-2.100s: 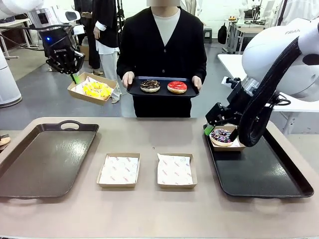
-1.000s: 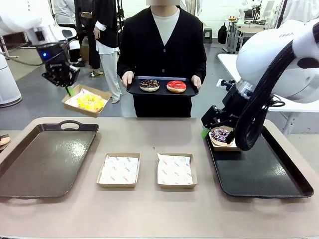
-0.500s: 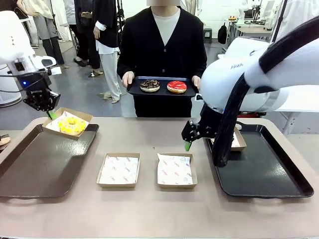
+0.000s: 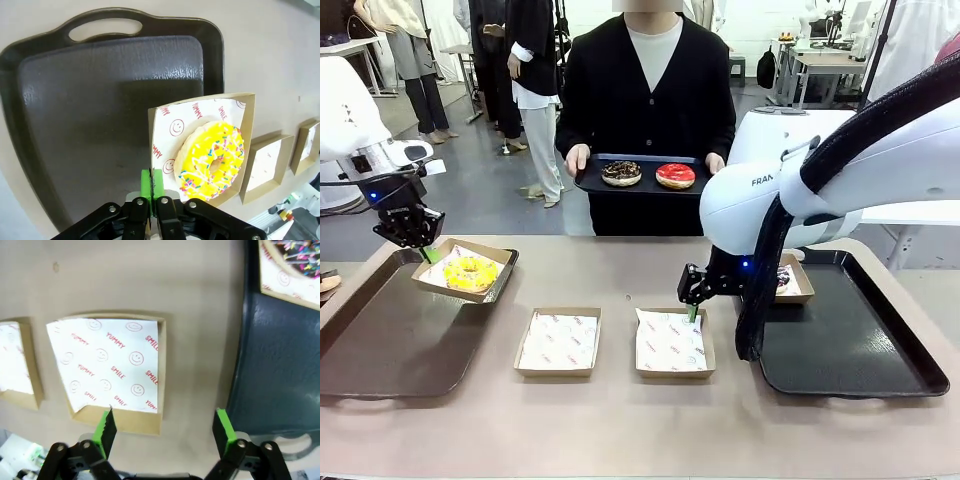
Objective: Individually package the donuts and arrange them on the tray.
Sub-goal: Place the picked Paper togo box on the Handle tray while simultaneously picking up another Paper togo box from the table with the other hand.
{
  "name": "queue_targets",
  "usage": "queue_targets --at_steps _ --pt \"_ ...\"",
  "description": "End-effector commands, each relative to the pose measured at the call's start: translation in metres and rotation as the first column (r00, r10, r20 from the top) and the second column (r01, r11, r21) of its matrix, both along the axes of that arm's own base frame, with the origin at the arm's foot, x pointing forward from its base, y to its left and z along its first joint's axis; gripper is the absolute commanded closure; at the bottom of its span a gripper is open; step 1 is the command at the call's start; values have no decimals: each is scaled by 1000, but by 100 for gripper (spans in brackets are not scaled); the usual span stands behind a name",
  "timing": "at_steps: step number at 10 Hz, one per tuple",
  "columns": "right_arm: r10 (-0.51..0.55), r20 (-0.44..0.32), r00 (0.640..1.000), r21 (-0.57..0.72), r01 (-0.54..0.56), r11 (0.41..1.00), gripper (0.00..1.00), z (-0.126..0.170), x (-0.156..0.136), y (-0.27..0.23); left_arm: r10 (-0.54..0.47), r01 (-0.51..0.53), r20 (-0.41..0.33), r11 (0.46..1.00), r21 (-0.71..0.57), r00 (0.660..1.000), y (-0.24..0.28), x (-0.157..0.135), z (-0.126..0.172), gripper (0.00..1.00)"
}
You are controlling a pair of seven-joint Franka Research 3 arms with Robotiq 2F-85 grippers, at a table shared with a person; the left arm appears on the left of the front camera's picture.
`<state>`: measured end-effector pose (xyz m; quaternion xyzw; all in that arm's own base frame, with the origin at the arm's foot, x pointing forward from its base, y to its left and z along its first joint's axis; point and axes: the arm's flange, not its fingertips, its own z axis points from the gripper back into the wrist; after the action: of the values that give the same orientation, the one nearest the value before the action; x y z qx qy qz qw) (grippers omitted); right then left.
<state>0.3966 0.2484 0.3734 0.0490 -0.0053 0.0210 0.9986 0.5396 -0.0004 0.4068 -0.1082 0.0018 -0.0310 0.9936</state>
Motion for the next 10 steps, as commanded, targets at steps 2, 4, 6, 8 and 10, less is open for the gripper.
queue_targets --at_steps 2,4,6,8,10 --pt "-2 4 1000 -1 2 1000 0 1 2 -3 -11 11 3 1000 19 1000 0 0 2 99" --pt "-2 4 1000 -1 2 1000 0 1 2 -3 -11 11 3 1000 19 1000 0 0 2 99" --pt "-8 25 1000 -33 9 999 0 -7 -2 1 -4 4 0 1000 4 1000 -1 0 0 99" --pt "-40 45 998 -39 41 998 0 -17 -1 7 0 -1 17 999 47 1000 -14 7 -9 99" --pt "-42 43 998 -24 43 999 0 -23 2 10 36 -39 42 997 63 998 -19 10 -7 99"
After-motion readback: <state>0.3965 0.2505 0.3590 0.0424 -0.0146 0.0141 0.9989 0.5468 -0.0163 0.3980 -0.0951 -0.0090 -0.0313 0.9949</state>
